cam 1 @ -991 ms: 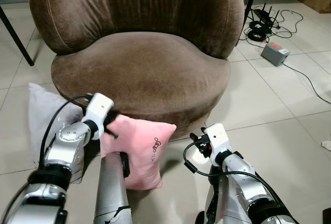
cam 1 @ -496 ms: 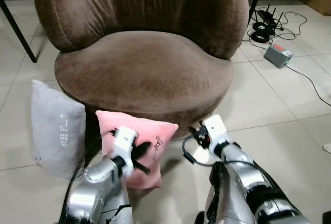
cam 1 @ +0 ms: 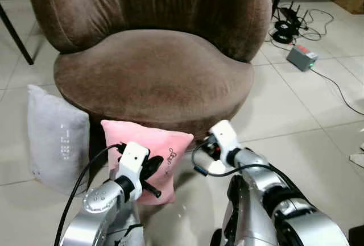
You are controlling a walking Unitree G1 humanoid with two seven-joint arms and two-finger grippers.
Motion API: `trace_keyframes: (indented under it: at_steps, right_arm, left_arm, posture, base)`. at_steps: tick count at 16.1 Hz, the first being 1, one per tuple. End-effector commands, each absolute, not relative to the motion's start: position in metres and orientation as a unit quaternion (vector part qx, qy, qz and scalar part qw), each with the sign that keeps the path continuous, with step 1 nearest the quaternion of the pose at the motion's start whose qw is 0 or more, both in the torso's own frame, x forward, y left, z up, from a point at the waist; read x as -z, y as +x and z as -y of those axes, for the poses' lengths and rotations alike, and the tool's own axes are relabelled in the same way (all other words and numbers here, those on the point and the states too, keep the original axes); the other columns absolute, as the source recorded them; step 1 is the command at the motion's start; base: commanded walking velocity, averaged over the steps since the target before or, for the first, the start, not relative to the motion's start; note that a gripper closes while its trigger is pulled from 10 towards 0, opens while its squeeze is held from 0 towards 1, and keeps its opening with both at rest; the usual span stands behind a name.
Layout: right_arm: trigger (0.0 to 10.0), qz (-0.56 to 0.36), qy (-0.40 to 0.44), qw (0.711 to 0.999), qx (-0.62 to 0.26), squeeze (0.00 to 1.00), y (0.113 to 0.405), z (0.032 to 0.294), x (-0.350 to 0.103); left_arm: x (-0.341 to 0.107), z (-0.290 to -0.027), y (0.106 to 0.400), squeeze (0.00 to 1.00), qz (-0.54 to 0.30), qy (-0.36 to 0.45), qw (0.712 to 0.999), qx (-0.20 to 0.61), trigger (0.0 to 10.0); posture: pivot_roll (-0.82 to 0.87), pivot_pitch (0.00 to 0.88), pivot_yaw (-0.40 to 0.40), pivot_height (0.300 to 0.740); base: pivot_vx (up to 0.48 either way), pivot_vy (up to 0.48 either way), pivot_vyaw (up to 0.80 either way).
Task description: Move the pillow to the sofa from floor
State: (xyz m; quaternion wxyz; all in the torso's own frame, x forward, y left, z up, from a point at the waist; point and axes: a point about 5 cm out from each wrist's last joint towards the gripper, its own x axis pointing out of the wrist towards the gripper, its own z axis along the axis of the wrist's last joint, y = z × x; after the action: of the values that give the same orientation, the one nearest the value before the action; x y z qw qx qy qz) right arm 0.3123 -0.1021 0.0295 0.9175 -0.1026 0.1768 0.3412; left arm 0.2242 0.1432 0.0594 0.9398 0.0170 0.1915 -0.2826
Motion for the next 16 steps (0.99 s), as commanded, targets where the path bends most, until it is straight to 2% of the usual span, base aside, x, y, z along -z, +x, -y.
trace_keyframes:
  at_steps: [1, 6, 12, 16]
  right_arm:
    - [10.0, -0.18, -0.113, 0.91, -0.357, 0.0, 0.314, 0.098, -0.031]
    - [10.0, -0.161, -0.095, 0.91, -0.371, 0.0, 0.325, 0.081, -0.047]
    - [10.0, -0.152, -0.074, 0.905, -0.391, 0.0, 0.323, 0.049, -0.051]
    - [10.0, -0.152, -0.087, 0.901, -0.397, 0.0, 0.321, 0.041, -0.051]
  left_arm:
    - [-0.06, -0.141, 0.22, 0.0, -0.195, 0.02, 0.939, 0.284, 10.0]
    - [-0.069, -0.139, 0.213, 0.0, -0.187, 0.017, 0.945, 0.269, 10.0]
    - [-0.085, -0.162, 0.173, 0.0, -0.213, 0.031, 0.95, 0.226, 10.0]
    - [-0.093, -0.166, 0.161, 0.0, -0.219, 0.033, 0.952, 0.211, 10.0]
  posture:
    - [0.25, 0.111, -0.104, 0.468]
    - [0.3, 0.14, -0.124, 0.468]
    - [0.45, 0.257, -0.111, 0.468]
    - [0.48, 0.275, -0.113, 0.468]
  base:
    - [0.0, 0.0, 0.0]
    - [0.0, 0.0, 0.0]
    - [0.0, 0.0, 0.0]
    - [0.0, 0.0, 0.0]
